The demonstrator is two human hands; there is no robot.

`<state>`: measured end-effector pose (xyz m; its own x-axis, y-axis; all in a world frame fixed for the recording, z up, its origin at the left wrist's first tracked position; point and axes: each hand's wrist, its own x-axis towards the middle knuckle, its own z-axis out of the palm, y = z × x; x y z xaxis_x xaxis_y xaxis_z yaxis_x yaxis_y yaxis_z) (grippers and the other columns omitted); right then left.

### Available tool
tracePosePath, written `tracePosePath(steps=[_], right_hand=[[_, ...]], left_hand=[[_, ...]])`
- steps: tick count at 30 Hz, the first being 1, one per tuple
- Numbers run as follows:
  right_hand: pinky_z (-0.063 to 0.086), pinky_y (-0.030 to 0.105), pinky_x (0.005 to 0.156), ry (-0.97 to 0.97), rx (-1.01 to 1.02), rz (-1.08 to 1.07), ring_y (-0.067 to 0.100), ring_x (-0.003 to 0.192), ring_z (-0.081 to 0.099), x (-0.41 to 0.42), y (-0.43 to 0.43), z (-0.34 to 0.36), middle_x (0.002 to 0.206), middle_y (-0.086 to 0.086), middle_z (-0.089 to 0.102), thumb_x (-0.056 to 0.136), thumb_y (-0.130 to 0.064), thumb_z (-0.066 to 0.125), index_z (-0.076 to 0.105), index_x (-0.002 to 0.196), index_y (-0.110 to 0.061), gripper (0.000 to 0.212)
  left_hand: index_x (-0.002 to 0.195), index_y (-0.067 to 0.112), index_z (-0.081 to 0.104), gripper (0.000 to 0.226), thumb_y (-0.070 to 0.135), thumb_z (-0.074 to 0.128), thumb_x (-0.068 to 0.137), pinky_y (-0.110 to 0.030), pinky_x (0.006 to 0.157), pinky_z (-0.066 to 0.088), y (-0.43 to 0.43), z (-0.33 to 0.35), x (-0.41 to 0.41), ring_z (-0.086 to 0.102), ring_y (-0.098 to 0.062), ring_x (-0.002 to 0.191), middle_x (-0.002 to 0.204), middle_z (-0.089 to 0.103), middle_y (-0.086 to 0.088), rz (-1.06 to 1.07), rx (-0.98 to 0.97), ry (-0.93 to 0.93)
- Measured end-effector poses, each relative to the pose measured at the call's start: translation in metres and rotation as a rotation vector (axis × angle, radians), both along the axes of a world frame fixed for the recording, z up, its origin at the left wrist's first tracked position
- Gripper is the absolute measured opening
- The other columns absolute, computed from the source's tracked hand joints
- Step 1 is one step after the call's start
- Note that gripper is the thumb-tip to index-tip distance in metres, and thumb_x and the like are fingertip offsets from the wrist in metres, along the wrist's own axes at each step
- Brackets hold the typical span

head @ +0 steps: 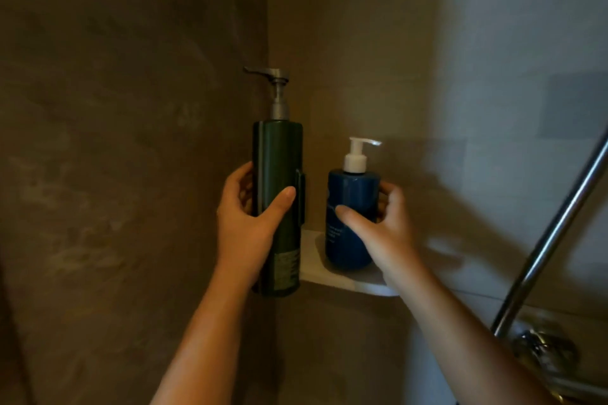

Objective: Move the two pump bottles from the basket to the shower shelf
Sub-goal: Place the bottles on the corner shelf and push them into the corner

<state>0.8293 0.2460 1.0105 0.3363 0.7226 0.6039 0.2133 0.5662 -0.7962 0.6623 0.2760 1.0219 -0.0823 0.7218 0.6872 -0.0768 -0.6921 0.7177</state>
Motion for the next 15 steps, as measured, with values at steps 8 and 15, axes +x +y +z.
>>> tracePosePath(steps=[8, 15], right_hand=[[0.038, 0.015, 0.057, 0.003, -0.051, 0.023, -0.007, 0.076, 0.049, 0.012, 0.024, -0.004, 0.091, -0.024, 0.045, 0.067, -0.020, 0.076, 0.035, 0.090, -0.041, 0.052], [0.038, 0.018, 0.063, 0.005, -0.055, 0.043, -0.002, 0.081, 0.049, 0.020, 0.030, 0.000, 0.093, -0.020, 0.047, 0.066, -0.018, 0.077, 0.034, 0.093, -0.039, 0.054]], left_hand=[[0.095, 0.054, 0.045, 0.048, 0.046, 0.070, 0.054, -0.011, 0.058, 0.048, 0.023, 0.020, 0.004, 0.056, 0.013, 0.086, 0.104, 0.051, 0.024, -0.065, 0.027, -0.002], [0.114, 0.038, 0.040, 0.058, 0.017, 0.072, 0.071, 0.001, 0.058, 0.042, 0.045, 0.013, 0.023, 0.048, 0.028, 0.083, 0.106, 0.045, 0.027, -0.058, 0.117, -0.017]])
